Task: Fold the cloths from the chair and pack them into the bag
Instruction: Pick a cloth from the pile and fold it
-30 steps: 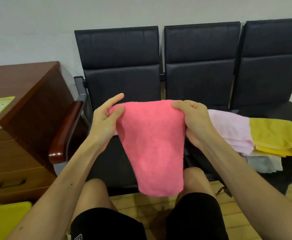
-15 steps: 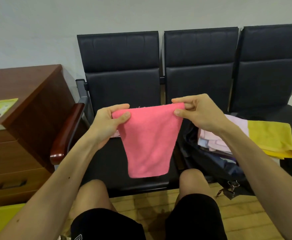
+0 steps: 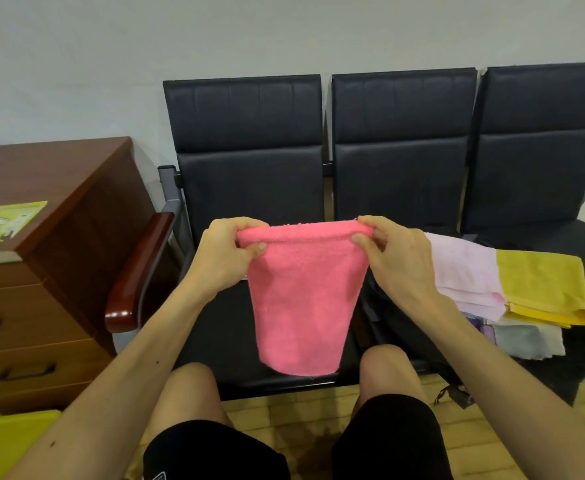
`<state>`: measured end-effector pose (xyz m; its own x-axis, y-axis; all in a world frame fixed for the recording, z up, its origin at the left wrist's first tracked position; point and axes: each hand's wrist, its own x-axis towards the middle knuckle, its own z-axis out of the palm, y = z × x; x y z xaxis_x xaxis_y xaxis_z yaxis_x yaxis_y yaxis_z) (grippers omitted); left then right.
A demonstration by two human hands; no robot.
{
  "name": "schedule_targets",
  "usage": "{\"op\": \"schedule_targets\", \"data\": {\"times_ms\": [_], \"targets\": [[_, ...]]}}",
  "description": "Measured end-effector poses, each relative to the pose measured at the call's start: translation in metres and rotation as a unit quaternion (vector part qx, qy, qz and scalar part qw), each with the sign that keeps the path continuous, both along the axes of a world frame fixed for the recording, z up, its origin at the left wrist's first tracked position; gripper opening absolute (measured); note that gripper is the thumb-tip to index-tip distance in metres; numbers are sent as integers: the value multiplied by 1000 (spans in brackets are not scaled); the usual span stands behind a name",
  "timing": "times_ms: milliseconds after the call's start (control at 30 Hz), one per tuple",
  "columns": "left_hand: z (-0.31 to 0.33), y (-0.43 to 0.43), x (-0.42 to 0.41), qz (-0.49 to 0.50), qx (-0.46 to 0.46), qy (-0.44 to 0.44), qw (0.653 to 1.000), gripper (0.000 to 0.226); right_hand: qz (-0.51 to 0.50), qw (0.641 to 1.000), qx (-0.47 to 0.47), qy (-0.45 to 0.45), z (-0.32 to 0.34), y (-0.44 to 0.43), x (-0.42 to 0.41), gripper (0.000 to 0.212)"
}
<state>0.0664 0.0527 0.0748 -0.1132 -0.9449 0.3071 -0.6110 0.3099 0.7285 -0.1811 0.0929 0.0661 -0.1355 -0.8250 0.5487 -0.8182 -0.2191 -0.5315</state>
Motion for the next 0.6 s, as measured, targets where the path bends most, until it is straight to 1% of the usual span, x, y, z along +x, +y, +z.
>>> {"op": "schedule_targets", "data": {"times_ms": [67, 200, 367, 433, 500, 533, 600], "targets": [[1, 1, 1, 5, -13, -13, 1000, 27, -6, 1000, -6, 9, -3, 1, 1, 27], [1, 2, -1, 27, -29, -8, 999, 25, -23, 999, -19, 26, -3, 0, 0, 19], [0, 5, -6, 46, -66, 2, 997, 20, -19, 999, -39, 12, -5, 4, -2, 5], [-2, 5, -5, 48, -91, -5, 995, 19, 4, 999, -27, -32, -7, 3, -5, 10], [-6, 4, -2, 55, -112, -20, 992, 18, 52, 991, 12, -122, -9, 4, -10, 19], [-7, 4, 0, 60, -124, -29, 990, 18, 77, 982, 47, -169, -11, 7, -11, 22], [-6, 4, 4, 46, -127, -31, 990, 19, 123, 954, 127, -240, -17, 13, -11, 19]]}}
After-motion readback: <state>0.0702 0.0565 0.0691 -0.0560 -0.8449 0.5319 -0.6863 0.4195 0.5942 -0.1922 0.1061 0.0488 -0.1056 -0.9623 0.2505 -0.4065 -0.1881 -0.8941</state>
